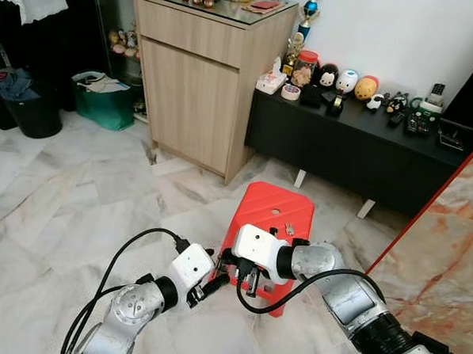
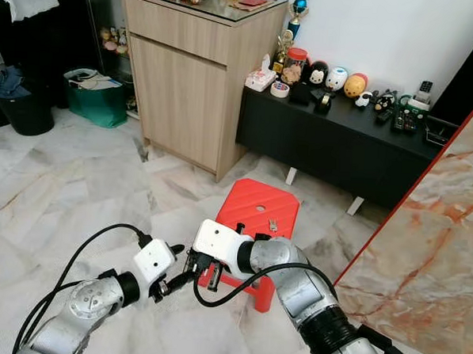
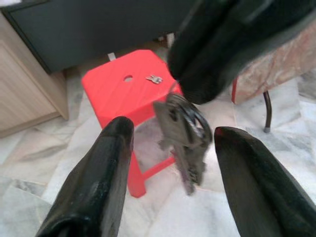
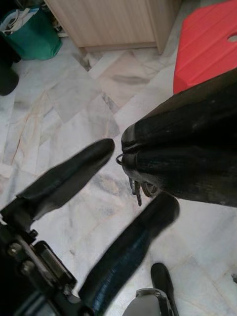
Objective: Hang keys on a hook
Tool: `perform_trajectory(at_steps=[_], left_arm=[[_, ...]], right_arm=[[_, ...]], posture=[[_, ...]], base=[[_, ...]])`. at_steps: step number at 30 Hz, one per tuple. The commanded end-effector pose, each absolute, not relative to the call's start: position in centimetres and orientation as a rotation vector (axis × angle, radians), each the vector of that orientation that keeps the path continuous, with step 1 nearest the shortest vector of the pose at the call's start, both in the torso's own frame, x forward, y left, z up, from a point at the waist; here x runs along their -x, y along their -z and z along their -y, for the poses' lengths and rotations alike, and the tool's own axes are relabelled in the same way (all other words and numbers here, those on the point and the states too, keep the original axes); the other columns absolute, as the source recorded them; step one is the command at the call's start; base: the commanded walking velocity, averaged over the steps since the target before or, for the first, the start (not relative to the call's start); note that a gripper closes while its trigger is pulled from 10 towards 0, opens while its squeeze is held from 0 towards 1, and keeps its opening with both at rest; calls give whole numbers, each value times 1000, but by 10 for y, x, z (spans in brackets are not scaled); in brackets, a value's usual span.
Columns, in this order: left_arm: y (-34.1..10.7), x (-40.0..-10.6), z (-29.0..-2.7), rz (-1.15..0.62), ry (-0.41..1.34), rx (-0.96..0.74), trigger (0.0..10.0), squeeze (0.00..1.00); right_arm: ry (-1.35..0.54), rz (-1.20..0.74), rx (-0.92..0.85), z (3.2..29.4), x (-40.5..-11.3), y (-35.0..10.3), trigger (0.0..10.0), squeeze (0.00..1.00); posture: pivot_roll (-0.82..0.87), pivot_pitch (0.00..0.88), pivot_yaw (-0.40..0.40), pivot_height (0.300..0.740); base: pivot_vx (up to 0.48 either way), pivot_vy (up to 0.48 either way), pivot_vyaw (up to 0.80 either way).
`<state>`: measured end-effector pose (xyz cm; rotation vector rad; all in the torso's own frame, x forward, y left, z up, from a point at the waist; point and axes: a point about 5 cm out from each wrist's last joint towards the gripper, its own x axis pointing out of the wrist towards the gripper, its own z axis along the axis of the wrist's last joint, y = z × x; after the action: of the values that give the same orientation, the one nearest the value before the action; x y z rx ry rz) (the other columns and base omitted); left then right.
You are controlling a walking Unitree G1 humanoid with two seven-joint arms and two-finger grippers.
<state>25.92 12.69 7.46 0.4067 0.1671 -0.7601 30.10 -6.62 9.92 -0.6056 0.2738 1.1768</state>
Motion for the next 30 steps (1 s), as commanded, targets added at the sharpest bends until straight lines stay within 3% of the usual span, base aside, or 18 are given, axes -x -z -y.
perform_trajectory(at_steps=[1,30], left_arm=[[-79,-261,-124,-143,767,-405,0,0],[-78,-266,-115,-127,729,-382,0,0]], right_arm=[[-1168,-249,624,65,-304,-106,10000,0],[-1174,-244,601,56,-300,-106,10000,0]], posture=[[145,0,-152,740],[142,0,-150,740]], base=[[0,0,0],[0,0,0]])
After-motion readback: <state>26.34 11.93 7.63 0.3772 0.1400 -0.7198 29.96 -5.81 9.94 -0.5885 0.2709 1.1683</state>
